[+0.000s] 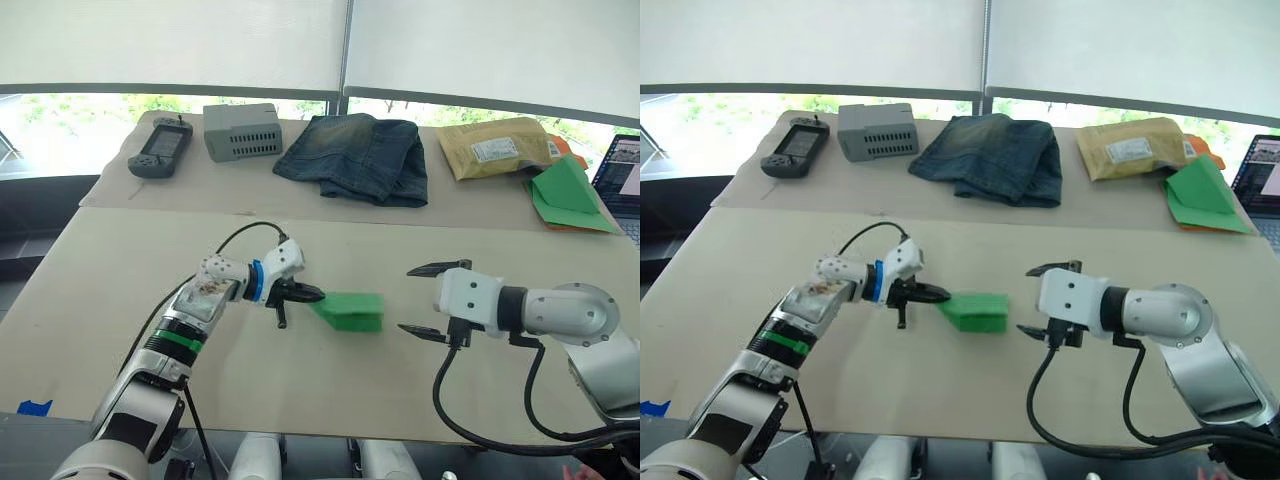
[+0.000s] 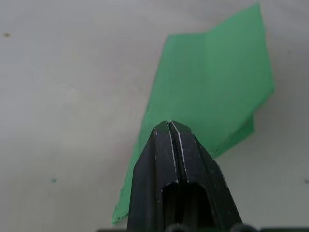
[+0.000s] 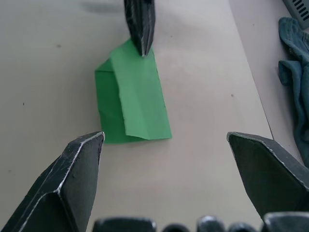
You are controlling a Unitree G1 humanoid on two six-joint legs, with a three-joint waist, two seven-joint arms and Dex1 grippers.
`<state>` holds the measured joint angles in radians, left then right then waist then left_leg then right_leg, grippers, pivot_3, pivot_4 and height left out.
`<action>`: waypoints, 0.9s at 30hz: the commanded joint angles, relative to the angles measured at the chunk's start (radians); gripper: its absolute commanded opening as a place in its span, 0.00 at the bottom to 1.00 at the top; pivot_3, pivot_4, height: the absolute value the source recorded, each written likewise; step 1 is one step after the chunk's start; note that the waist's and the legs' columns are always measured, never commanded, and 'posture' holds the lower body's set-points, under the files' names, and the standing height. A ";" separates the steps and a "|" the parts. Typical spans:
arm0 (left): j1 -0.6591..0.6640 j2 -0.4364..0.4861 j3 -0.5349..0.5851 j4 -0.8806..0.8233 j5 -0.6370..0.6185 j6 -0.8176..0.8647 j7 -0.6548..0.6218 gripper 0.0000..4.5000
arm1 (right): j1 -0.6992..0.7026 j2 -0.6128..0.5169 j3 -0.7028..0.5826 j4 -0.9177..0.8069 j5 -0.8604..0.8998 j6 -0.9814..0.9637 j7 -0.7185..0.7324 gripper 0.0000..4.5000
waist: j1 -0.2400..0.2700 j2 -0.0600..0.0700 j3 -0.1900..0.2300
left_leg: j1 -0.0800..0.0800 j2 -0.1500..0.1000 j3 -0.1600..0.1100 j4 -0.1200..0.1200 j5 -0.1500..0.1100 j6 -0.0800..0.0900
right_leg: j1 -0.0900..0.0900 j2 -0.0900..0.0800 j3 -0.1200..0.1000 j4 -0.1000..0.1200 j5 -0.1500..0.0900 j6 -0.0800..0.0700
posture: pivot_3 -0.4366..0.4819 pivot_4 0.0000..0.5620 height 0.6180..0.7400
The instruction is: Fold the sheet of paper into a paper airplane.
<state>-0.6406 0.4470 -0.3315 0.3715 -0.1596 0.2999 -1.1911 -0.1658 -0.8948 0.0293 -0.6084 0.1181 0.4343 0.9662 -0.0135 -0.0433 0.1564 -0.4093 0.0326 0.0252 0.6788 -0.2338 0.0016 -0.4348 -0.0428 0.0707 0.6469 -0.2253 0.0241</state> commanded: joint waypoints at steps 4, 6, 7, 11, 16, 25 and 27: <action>0.034 -0.009 -0.019 0.035 0.061 -0.057 0.027 0.00 | -0.021 0.094 0.000 -0.078 0.113 0.151 -0.070 1.00 | 0.001 0.000 0.000 | 0.002 0.000 0.000 0.000 0.000 0.000 | 0.003 0.000 0.000 -0.001 -0.001 0.002 | 0.48 0.27 0.95; 0.040 -0.007 -0.015 0.041 0.064 -0.064 0.029 0.00 | -0.021 0.125 0.012 -0.085 0.146 0.208 -0.088 1.00 | 0.000 0.000 0.000 | 0.005 0.000 -0.001 0.000 0.000 0.000 | 0.006 0.000 -0.001 -0.001 -0.003 0.006 | 0.48 0.27 0.95; 0.043 -0.007 -0.010 0.039 0.058 -0.061 0.029 0.00 | -0.010 0.130 0.031 -0.084 0.139 0.213 -0.094 1.00 | 0.000 0.000 0.000 | 0.007 0.000 -0.001 0.000 0.000 0.000 | 0.009 0.000 -0.001 -0.001 -0.004 0.006 | 0.48 0.27 0.95; 0.048 -0.002 0.000 0.030 0.049 -0.049 0.029 0.00 | 0.004 0.119 0.144 -0.049 0.015 0.120 -0.134 1.00 | -0.001 0.000 0.000 | 0.010 0.000 -0.001 0.000 0.000 0.000 | 0.011 0.000 -0.001 -0.002 -0.005 0.007 | 0.48 0.27 0.95; 0.051 -0.001 0.005 0.019 0.046 -0.043 0.020 0.00 | -0.028 0.165 0.202 0.060 -0.114 -0.018 -0.228 1.00 | -0.004 0.000 0.000 | 0.010 0.000 0.000 0.000 0.000 0.000 | 0.011 0.000 -0.001 -0.002 -0.005 0.008 | 0.48 0.27 0.95; 0.056 0.001 0.006 0.014 0.049 -0.045 0.020 0.00 | 0.068 0.158 0.112 0.038 0.012 -0.023 -0.151 0.59 | -0.002 0.000 0.000 | 0.010 0.000 -0.001 0.000 0.000 0.001 | 0.011 0.000 -0.001 -0.002 -0.005 0.008 | 0.48 0.27 0.95; 0.055 0.002 0.005 0.013 0.050 -0.046 0.018 0.00 | 0.067 0.153 0.119 0.055 -0.006 -0.042 -0.158 0.42 | -0.003 0.000 -0.001 | 0.010 0.000 0.000 0.000 0.000 0.001 | 0.011 0.000 -0.001 -0.002 -0.005 0.008 | 0.48 0.27 0.95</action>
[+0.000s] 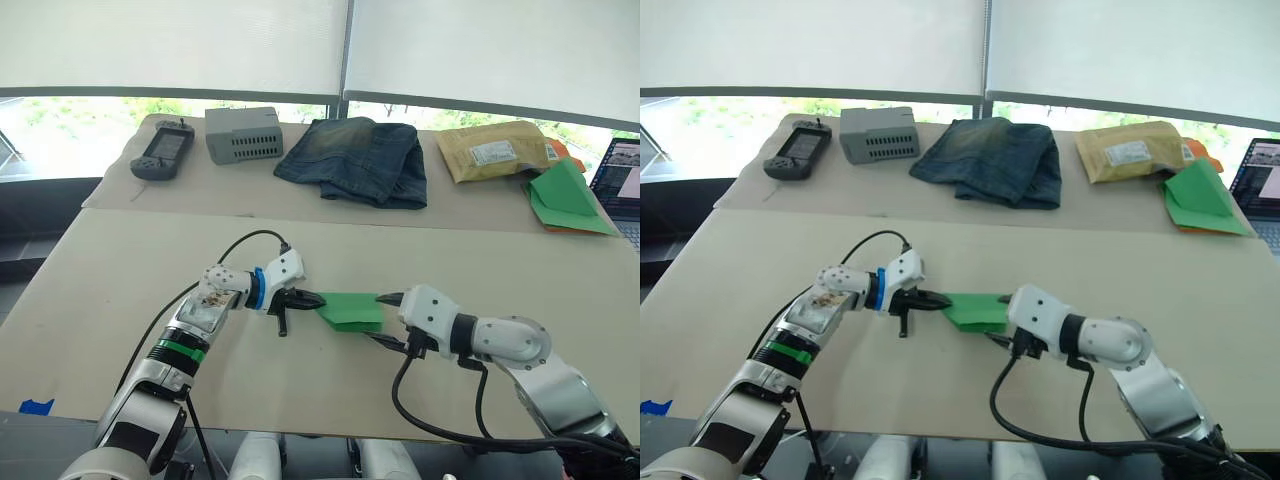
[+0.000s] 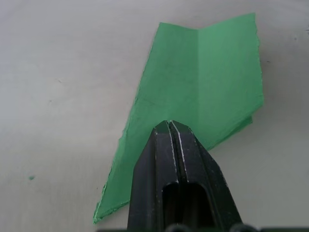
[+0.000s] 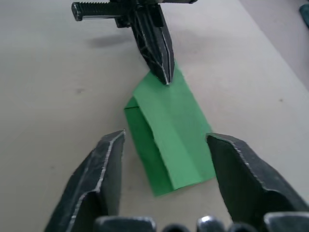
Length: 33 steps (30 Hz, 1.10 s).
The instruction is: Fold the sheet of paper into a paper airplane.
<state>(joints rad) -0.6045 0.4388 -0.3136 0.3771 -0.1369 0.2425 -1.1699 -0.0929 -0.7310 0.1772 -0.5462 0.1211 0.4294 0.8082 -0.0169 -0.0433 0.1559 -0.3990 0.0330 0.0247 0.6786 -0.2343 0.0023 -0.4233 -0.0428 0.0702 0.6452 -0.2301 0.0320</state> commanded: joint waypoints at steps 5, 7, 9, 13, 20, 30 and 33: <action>0.024 0.006 -0.009 -0.005 0.026 0.020 0.011 0.00 | 0.012 -0.007 0.023 0.004 0.014 -0.054 0.048 0.04 | 0.001 0.000 0.000 | 0.000 0.000 0.000 0.000 0.000 0.000 | 0.000 0.000 0.000 0.000 0.000 0.000 | 0.48 0.27 0.95; 0.035 0.007 -0.008 -0.022 0.024 0.027 0.017 0.00 | 0.021 0.006 0.031 0.001 0.029 -0.037 0.057 0.01 | 0.002 0.000 0.000 | 0.000 0.000 0.000 0.000 0.000 0.000 | 0.000 0.000 0.000 0.000 0.000 0.000 | 0.48 0.27 0.95; 0.049 0.008 -0.008 -0.041 0.020 0.037 0.019 0.00 | 0.015 0.022 0.047 0.020 0.008 -0.040 0.041 0.01 | 0.000 0.000 0.000 | 0.000 0.000 0.000 0.000 0.000 0.000 | 0.000 0.000 0.000 0.000 0.000 0.000 | 0.48 0.27 0.95; 0.067 0.010 -0.011 -0.064 0.021 0.051 0.019 0.00 | -0.033 0.061 0.072 0.095 -0.042 -0.053 -0.001 0.01 | 0.000 0.000 0.000 | 0.001 0.000 0.000 0.000 0.000 0.000 | 0.000 0.000 0.000 0.000 0.000 0.000 | 0.48 0.27 0.95; 0.063 0.006 -0.007 -0.075 0.019 0.057 0.018 0.00 | -0.089 0.096 0.077 0.202 -0.098 -0.107 -0.038 0.01 | 0.003 0.000 0.000 | 0.000 0.000 0.000 -0.001 0.000 0.000 | 0.000 0.000 0.000 -0.001 0.000 0.000 | 0.48 0.27 0.95; 0.065 0.005 -0.008 -0.069 0.023 0.053 0.013 0.00 | -0.178 0.153 0.071 0.280 -0.090 -0.147 -0.025 0.01 | 0.002 0.000 0.000 | 0.000 0.000 0.000 -0.001 0.000 0.000 | 0.000 0.000 0.000 0.000 0.000 0.000 | 0.48 0.27 0.95; 0.066 0.006 -0.007 -0.069 0.022 0.053 0.014 0.00 | -0.188 0.158 0.086 0.309 -0.102 -0.139 -0.016 0.01 | 0.002 0.000 0.000 | 0.000 0.000 0.000 -0.001 0.000 0.000 | 0.000 0.000 0.000 -0.001 0.000 0.000 | 0.48 0.27 0.95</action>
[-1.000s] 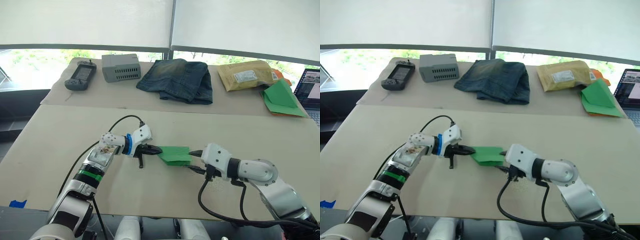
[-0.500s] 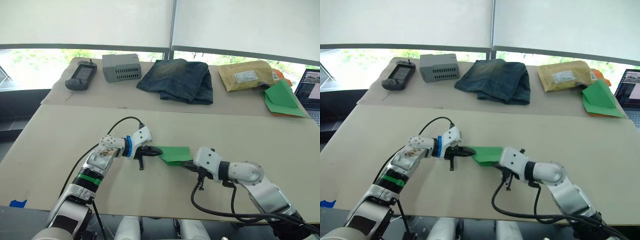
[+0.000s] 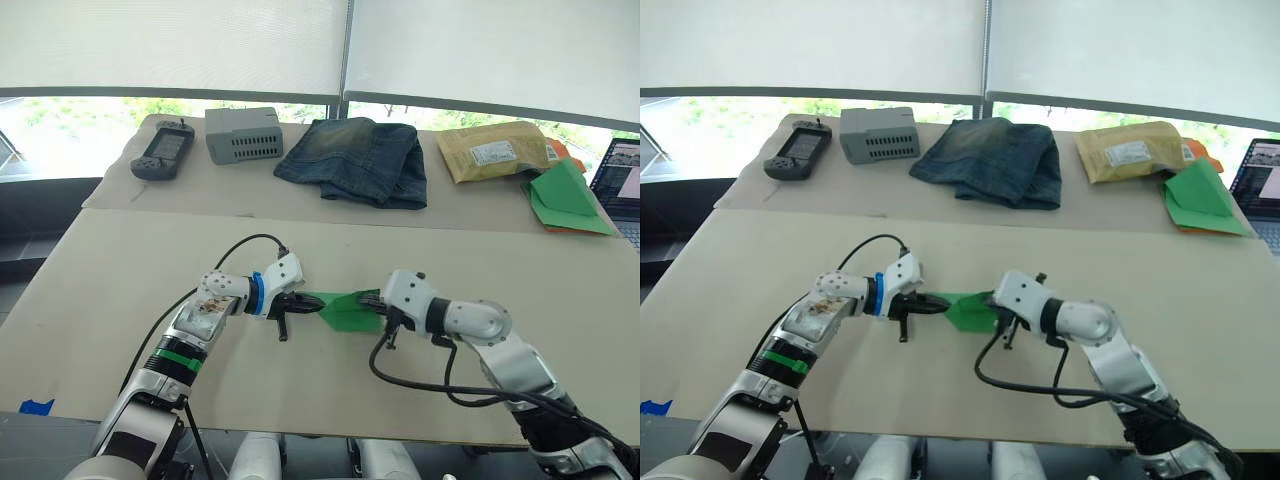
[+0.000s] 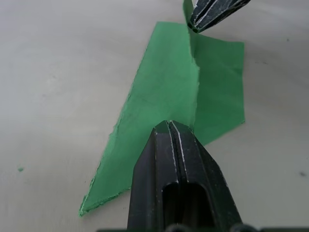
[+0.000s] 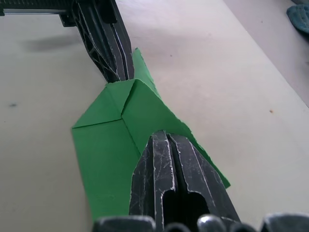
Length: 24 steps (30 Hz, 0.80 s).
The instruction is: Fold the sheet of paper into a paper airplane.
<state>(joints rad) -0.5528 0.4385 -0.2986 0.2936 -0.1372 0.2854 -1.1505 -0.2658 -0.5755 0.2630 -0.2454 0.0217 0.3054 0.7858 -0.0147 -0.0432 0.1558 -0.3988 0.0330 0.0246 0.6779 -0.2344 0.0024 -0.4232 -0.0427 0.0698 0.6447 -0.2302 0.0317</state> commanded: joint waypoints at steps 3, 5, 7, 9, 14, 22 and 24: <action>0.018 0.007 -0.016 0.012 0.021 0.013 0.001 0.00 | -0.020 0.006 0.030 0.044 -0.031 -0.014 0.007 0.01 | 0.000 0.000 0.000 | 0.000 0.000 0.000 0.000 0.000 0.000 | 0.000 0.000 0.000 0.000 0.000 0.000 | 0.48 0.27 0.95; 0.019 0.009 -0.010 0.011 0.021 0.014 0.007 0.00 | -0.021 0.013 0.042 0.063 -0.043 -0.009 0.000 0.01 | 0.000 0.000 0.000 | 0.000 0.000 0.000 0.000 0.000 0.000 | 0.000 0.000 0.000 0.000 0.000 0.000 | 0.48 0.27 0.95; 0.019 0.008 -0.004 0.013 0.018 0.013 0.012 0.00 | -0.021 0.019 0.049 0.082 -0.061 -0.011 -0.010 0.01 | 0.000 0.000 0.000 | 0.000 0.000 0.000 0.000 0.000 0.000 | 0.000 0.000 0.000 0.000 0.000 0.000 | 0.48 0.27 0.95; 0.013 -0.003 0.020 0.028 0.009 0.005 0.035 0.00 | -0.022 0.032 0.056 0.113 -0.082 -0.006 -0.030 0.01 | -0.001 0.000 0.000 | 0.000 0.000 0.000 0.000 0.000 0.000 | 0.000 0.000 0.000 0.000 0.000 0.000 | 0.48 0.27 0.95; 0.019 -0.016 0.059 0.036 -0.014 -0.004 0.059 0.00 | -0.028 0.058 0.065 0.143 -0.089 0.009 -0.041 0.01 | -0.003 0.000 0.000 | 0.001 0.000 0.000 0.000 0.000 0.000 | 0.001 0.000 0.000 0.001 0.000 0.000 | 0.48 0.27 0.95; 0.039 -0.047 0.147 -0.077 -0.152 0.047 0.034 0.00 | -0.017 0.063 0.079 0.151 -0.102 0.056 -0.031 0.01 | -0.005 0.000 0.000 | 0.001 0.001 0.000 0.000 0.000 0.000 | 0.000 0.000 0.000 0.001 0.000 0.000 | 0.48 0.27 0.95; 0.058 -0.047 0.140 -0.125 -0.177 0.070 0.012 0.00 | -0.014 0.063 0.081 0.149 -0.104 0.063 -0.034 0.01 | -0.004 0.000 0.000 | 0.001 0.001 0.000 0.000 0.000 0.000 | 0.000 0.000 0.000 0.001 0.000 0.000 | 0.48 0.27 0.95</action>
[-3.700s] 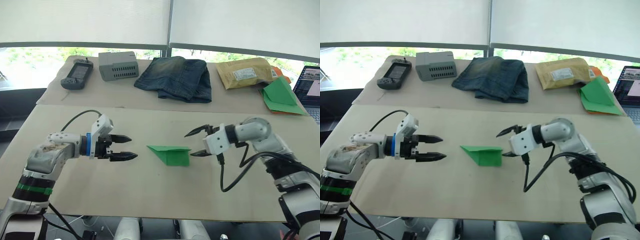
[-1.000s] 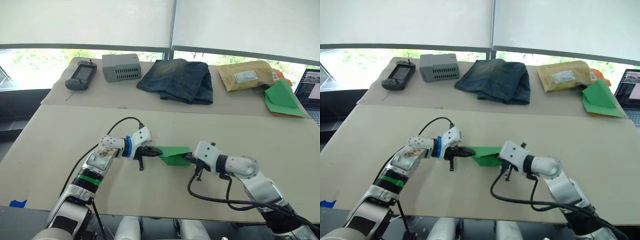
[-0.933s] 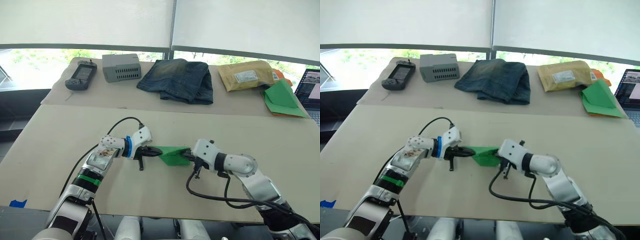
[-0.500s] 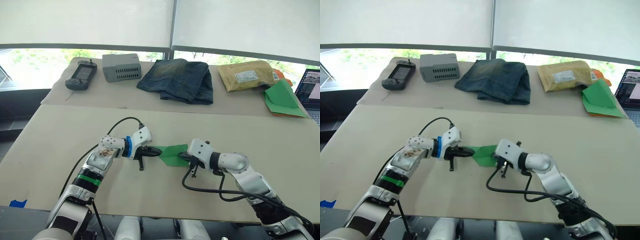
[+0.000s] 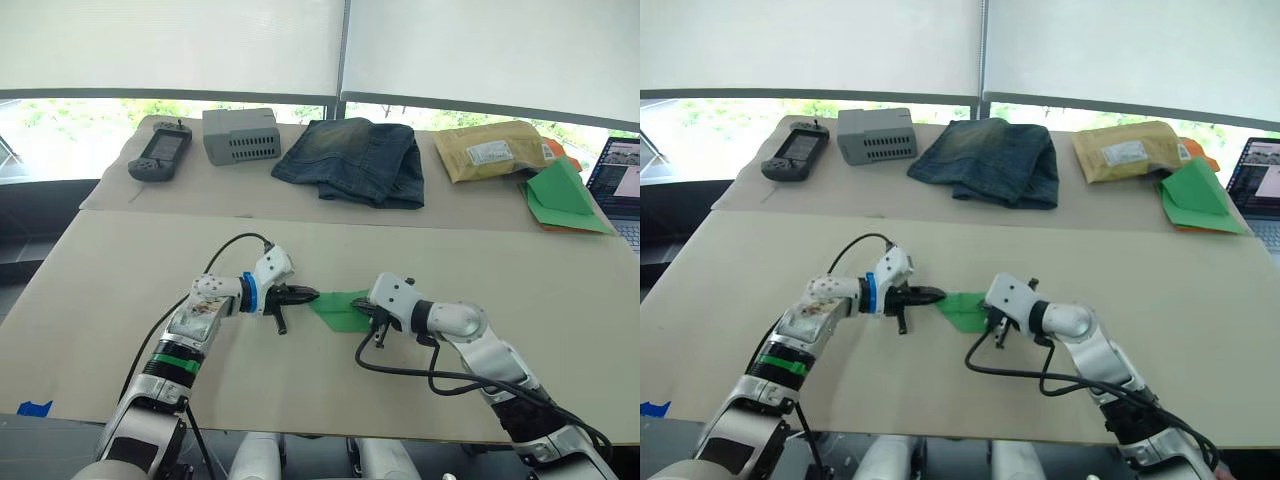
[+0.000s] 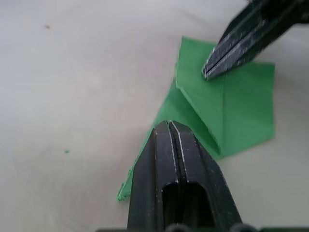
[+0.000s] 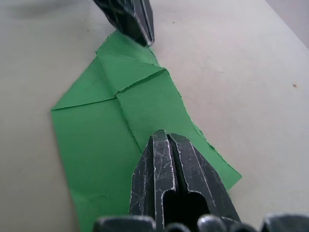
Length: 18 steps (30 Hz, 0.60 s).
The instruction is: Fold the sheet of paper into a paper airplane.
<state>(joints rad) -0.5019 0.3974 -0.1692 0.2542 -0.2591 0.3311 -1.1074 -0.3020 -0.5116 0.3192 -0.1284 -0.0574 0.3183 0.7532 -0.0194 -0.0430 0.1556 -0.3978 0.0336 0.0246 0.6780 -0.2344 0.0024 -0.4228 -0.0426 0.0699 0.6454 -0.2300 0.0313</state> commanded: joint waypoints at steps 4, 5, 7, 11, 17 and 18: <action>0.037 -0.009 -0.020 -0.136 -0.066 0.053 -0.038 0.00 | 0.026 0.001 0.027 0.029 -0.027 0.058 -0.010 0.01 | 0.000 0.000 0.000 | 0.001 0.000 0.000 0.000 0.000 0.000 | 0.001 0.000 0.000 0.000 0.000 0.000 | 0.48 0.27 0.95; 0.039 -0.010 -0.027 -0.136 -0.060 0.055 -0.031 0.00 | 0.028 0.001 0.028 0.027 -0.027 0.060 -0.012 0.01 | 0.000 0.000 0.000 | 0.001 0.000 0.000 0.000 0.000 0.000 | 0.001 0.000 0.000 0.000 0.000 0.000 | 0.48 0.27 0.95; 0.040 -0.015 -0.047 -0.117 -0.027 0.048 -0.001 0.00 | 0.035 -0.001 0.030 0.019 -0.031 0.064 -0.017 0.01 | 0.001 0.000 0.000 | 0.001 0.000 0.000 0.000 0.000 0.000 | 0.001 0.000 0.000 0.000 0.000 0.000 | 0.48 0.27 0.95; 0.038 -0.018 -0.086 -0.061 0.035 0.029 0.041 0.00 | 0.049 -0.002 0.024 -0.002 -0.029 0.076 -0.027 0.01 | 0.002 0.000 -0.001 | 0.001 0.000 0.000 0.000 0.000 0.000 | 0.001 0.000 0.000 0.000 0.000 0.000 | 0.48 0.27 0.95; 0.034 -0.063 -0.119 -0.040 0.093 0.053 0.128 0.00 | 0.071 0.003 0.015 -0.009 -0.030 0.072 -0.055 0.01 | 0.005 0.000 -0.005 | 0.001 0.000 0.000 0.000 0.000 0.000 | 0.002 0.000 0.000 -0.002 0.000 0.001 | 0.48 0.27 0.95; 0.036 -0.065 -0.122 -0.039 0.100 0.060 0.136 0.00 | 0.076 0.007 0.010 -0.015 -0.028 0.074 -0.063 0.01 | 0.005 0.000 -0.006 | 0.001 0.000 0.000 0.000 0.000 0.000 | 0.002 0.000 0.000 -0.002 0.000 0.001 | 0.48 0.27 0.95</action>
<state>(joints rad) -0.4647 0.3369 -0.2714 0.2106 -0.1874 0.3755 -0.9936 -0.2570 -0.5045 0.3154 -0.1695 -0.0660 0.3499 0.6941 -0.0140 -0.0434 0.1498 -0.3966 0.0332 0.0246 0.6775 -0.2344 0.0024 -0.4206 -0.0428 0.0699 0.6435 -0.2302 0.0319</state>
